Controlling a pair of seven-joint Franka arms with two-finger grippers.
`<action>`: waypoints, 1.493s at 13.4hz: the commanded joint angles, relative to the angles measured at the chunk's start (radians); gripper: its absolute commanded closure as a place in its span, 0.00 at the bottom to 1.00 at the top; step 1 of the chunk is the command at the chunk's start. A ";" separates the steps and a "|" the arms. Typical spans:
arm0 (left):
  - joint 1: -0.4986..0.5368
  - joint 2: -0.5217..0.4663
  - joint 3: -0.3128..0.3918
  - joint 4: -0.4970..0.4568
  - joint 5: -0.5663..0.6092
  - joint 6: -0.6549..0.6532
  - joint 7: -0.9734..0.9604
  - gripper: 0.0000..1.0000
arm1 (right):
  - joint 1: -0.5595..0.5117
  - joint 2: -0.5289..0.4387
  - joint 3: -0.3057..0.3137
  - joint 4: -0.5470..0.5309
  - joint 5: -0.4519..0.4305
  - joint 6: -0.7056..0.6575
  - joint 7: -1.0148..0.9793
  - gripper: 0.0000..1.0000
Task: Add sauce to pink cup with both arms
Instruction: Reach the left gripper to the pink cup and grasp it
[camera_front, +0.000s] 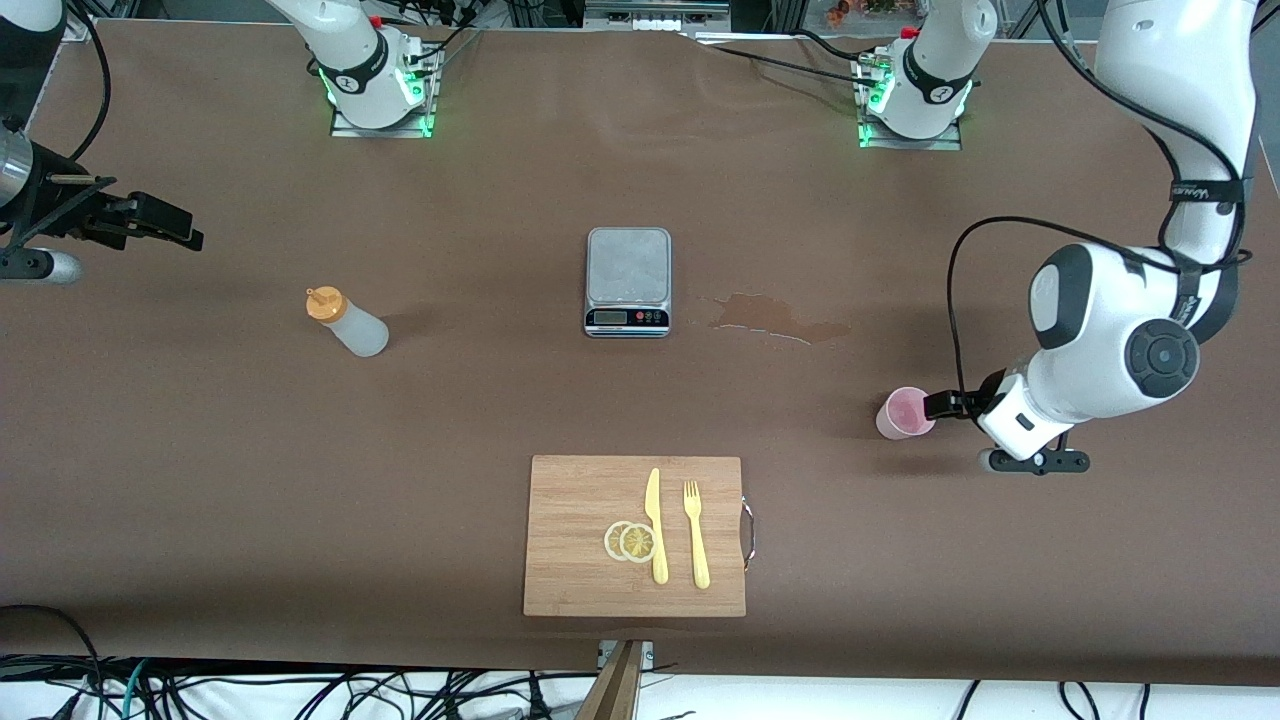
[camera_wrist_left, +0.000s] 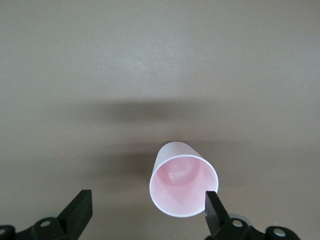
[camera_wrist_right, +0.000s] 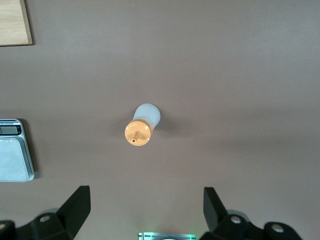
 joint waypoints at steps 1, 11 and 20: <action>-0.019 0.017 0.016 0.005 0.021 0.018 0.014 0.01 | -0.001 0.006 0.002 0.023 0.004 -0.018 -0.004 0.00; -0.022 0.017 0.036 -0.127 0.039 0.141 0.019 0.11 | -0.001 0.006 0.002 0.023 0.004 -0.018 -0.002 0.00; -0.043 0.017 0.034 -0.130 0.038 0.130 -0.044 0.79 | -0.001 0.006 0.002 0.023 0.004 -0.018 -0.004 0.00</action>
